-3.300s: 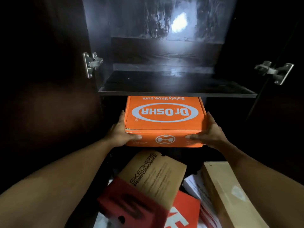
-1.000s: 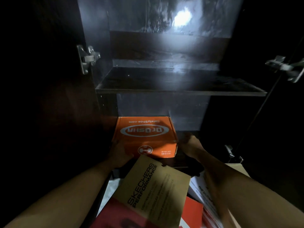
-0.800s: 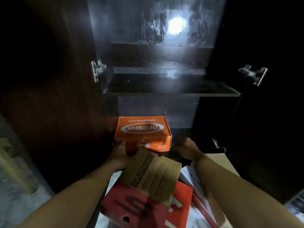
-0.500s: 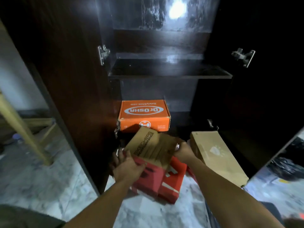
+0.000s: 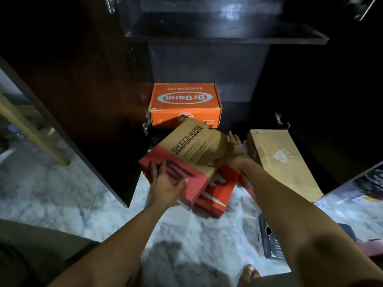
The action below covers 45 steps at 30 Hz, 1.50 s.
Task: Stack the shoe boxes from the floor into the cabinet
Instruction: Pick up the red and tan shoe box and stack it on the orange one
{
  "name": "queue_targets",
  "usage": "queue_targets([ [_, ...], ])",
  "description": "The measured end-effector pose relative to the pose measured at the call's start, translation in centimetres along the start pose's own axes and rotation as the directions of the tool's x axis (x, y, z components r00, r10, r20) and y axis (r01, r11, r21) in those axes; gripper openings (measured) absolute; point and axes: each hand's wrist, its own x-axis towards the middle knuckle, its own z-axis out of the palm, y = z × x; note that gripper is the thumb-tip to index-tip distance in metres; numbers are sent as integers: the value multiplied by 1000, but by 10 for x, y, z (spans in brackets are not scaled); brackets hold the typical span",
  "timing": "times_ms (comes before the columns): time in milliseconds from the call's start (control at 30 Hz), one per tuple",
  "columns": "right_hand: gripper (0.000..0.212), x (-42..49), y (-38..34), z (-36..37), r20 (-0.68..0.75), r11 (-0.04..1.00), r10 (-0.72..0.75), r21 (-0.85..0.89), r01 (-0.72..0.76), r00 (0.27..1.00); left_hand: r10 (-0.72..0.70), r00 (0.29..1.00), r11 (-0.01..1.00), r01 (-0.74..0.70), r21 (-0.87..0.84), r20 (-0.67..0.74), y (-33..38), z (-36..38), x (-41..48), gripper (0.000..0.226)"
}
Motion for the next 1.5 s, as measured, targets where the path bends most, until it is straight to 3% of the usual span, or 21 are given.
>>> queue_targets([
  [100,152,-2,10,7,-66,990,35,136,-26,997,36,999,991,-31,-131,36,-9,-8,21,115],
  [200,149,-20,23,18,-211,976,84,212,-38,974,7,1000,988,-2,-157,29,-7,-14,37,122],
  [400,142,-74,30,56,-470,978,191,163,-128,862,-134,991,980,129,-153,-22,-12,-10,41,79],
  [467,137,-87,32,65,-457,974,187,204,-102,870,-144,986,981,131,-143,-87,-19,-14,38,59],
  [533,129,-97,38,69,-401,965,158,255,-56,903,-127,986,974,103,-200,-107,-27,-17,31,56],
  [667,118,-104,46,62,-363,949,80,312,41,928,-43,997,918,67,-390,69,-49,-14,13,112],
  [733,107,-101,44,59,-344,928,16,356,115,939,-4,997,915,36,-403,82,-57,-14,12,118],
  [967,94,-101,40,59,-418,868,27,461,186,908,87,996,872,-73,-483,7,-40,-17,11,89],
  [1100,106,-82,26,39,-484,843,75,498,205,872,179,982,828,-180,-530,-54,-12,-27,34,101],
  [1233,115,-44,3,24,-470,828,60,516,219,881,209,966,815,-258,-519,-151,11,-45,70,114],
  [1333,104,-14,-13,13,-469,788,20,551,275,883,223,955,812,-293,-505,-196,29,-54,102,114],
  [1500,78,38,-34,-5,-423,783,-56,543,303,904,186,958,829,-272,-489,-217,49,-59,150,93],
])
